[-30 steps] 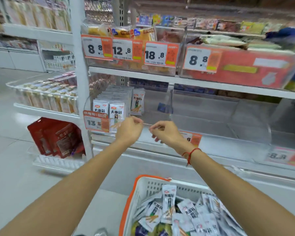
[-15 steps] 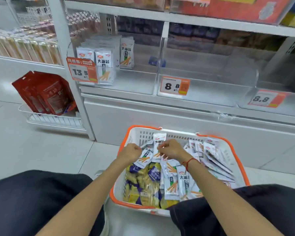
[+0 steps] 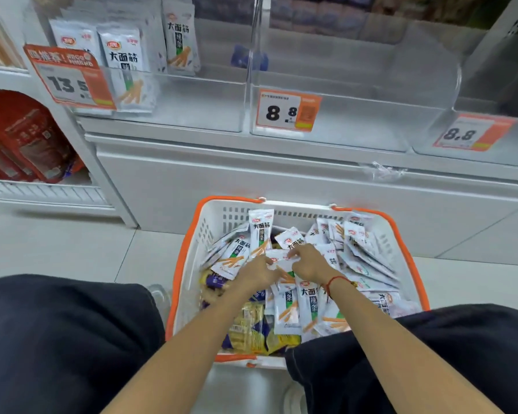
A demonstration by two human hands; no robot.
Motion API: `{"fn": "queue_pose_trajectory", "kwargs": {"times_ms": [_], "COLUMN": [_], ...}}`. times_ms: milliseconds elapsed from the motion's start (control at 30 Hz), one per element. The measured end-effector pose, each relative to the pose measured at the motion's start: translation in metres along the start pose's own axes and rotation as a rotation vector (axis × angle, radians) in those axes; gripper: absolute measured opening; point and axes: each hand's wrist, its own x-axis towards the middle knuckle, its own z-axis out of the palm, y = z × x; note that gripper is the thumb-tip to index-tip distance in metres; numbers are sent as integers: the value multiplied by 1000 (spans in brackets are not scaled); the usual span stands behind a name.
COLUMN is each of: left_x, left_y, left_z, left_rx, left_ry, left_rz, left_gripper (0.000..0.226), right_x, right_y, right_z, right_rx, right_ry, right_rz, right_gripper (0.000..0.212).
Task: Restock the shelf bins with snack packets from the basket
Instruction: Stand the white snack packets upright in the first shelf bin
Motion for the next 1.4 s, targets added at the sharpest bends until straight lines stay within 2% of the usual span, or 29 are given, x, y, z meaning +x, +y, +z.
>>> {"fn": "queue_pose_trajectory", "kwargs": {"times_ms": [200, 333, 500, 667, 833, 967, 1033, 1133, 1233, 1333, 1400], "left_x": [10, 6, -4, -10, -12, -20, -22, -31, -31, -31, -28], "left_y": [-2, -15, -33, -41, -36, -26, -23, -16, -13, -13, -16], "left_z": [2, -23, -51, -44, -40, -37, -35, -38, -41, -43, -42], "left_rx": [30, -13, -308, -530, -603, -601, -584, -587, -571, -543, -522], "left_ry": [116, 181, 23, -99, -125, -144, -144, -140, -167, -158, -146], "left_rz": [-20, -17, -92, -144, -161, -106, -118, -149, -143, -109, -85], "left_gripper": [57, 46, 42, 58, 51, 40, 34, 13, 19, 27, 37], "right_x": [3, 0, -1, -9, -16, -20, -22, -27, -30, -27, -21], "right_y": [2, 1, 3, 1, 5, 3, 5, 6, 13, 20, 26], "right_z": [-3, 9, 13, 16, 10, 10, 12, 10, 7, -1, -7], "right_rx": [-69, -121, -146, -208, -455, -587, -540, -303, -307, -464, -447], "right_ry": [4, 45, 60, 298, 209, 184, 196, 247, 146, 50, 1], "right_rz": [0, 5, -16, 114, 135, 132, 152, 231, 254, 141, 134], "right_gripper": [49, 63, 64, 57, 59, 49, 54, 65, 74, 73, 69]}}
